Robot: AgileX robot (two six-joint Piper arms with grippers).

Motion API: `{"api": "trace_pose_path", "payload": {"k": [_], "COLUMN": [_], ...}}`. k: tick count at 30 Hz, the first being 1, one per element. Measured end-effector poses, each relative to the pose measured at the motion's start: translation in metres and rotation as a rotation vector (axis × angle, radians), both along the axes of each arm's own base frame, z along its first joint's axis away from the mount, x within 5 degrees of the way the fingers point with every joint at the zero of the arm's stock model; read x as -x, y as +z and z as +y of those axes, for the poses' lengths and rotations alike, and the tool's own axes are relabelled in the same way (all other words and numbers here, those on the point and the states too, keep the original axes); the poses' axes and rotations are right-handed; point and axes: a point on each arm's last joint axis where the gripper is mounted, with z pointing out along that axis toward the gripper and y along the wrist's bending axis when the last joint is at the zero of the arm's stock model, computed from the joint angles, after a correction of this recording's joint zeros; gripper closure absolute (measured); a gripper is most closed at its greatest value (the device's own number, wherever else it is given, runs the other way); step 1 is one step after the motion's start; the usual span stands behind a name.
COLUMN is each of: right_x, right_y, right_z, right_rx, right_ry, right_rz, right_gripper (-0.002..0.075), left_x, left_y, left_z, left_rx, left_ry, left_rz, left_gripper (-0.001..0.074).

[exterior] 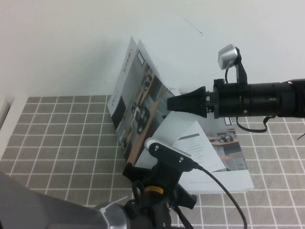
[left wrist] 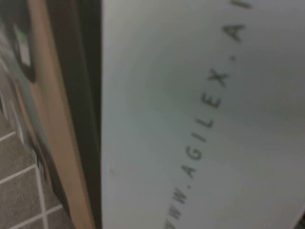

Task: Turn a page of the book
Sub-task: Open the closed book

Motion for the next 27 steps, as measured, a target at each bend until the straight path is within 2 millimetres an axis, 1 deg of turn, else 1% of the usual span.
{"api": "trace_pose_path", "payload": {"k": [4, 6, 8, 13, 15, 18, 21, 24, 25, 27], "right_x": [0.000, 0.000, 0.001, 0.001, 0.000, 0.000, -0.002, -0.006, -0.009, -0.012], "right_y": [-0.001, -0.001, -0.001, -0.001, 0.001, 0.009, 0.022, 0.032, 0.035, 0.036], "right_z": [-0.001, -0.001, -0.001, -0.001, -0.001, -0.004, -0.013, -0.030, -0.040, -0.054], "right_rx": [0.009, 0.011, 0.014, 0.012, 0.011, 0.007, -0.001, -0.007, -0.005, 0.016], "right_ry": [0.002, 0.003, 0.005, 0.018, 0.017, 0.011, -0.008, -0.049, -0.072, -0.093], "right_rz": [0.008, 0.018, 0.024, 0.024, 0.015, -0.008, -0.050, -0.075, -0.091, -0.113], "right_gripper": [0.0715, 0.0687, 0.0627, 0.0433, 0.0398, 0.0377, 0.0370, 0.0372, 0.0376, 0.0402], "left_x": [-0.004, -0.004, -0.004, -0.004, -0.004, -0.004, -0.004, -0.004, -0.004, -0.004], "left_y": [0.000, 0.000, 0.000, 0.000, 0.000, -0.001, -0.001, -0.002, -0.002, -0.002], "left_z": [0.004, 0.004, 0.004, 0.004, 0.004, 0.005, 0.005, 0.006, 0.006, 0.007], "left_rx": [0.004, 0.005, 0.005, 0.005, 0.005, 0.005, 0.001, 0.003, 0.005, 0.007], "left_ry": [0.025, 0.028, 0.028, 0.029, 0.029, 0.030, 0.036, 0.049, 0.055, 0.060], "left_rz": [0.006, 0.008, 0.008, 0.008, 0.008, 0.009, 0.012, 0.021, 0.024, 0.027], "left_gripper": [0.0739, 0.0739, 0.0739, 0.0739, 0.0739, 0.0739, 0.0739, 0.0739, 0.0739, 0.0739]}}
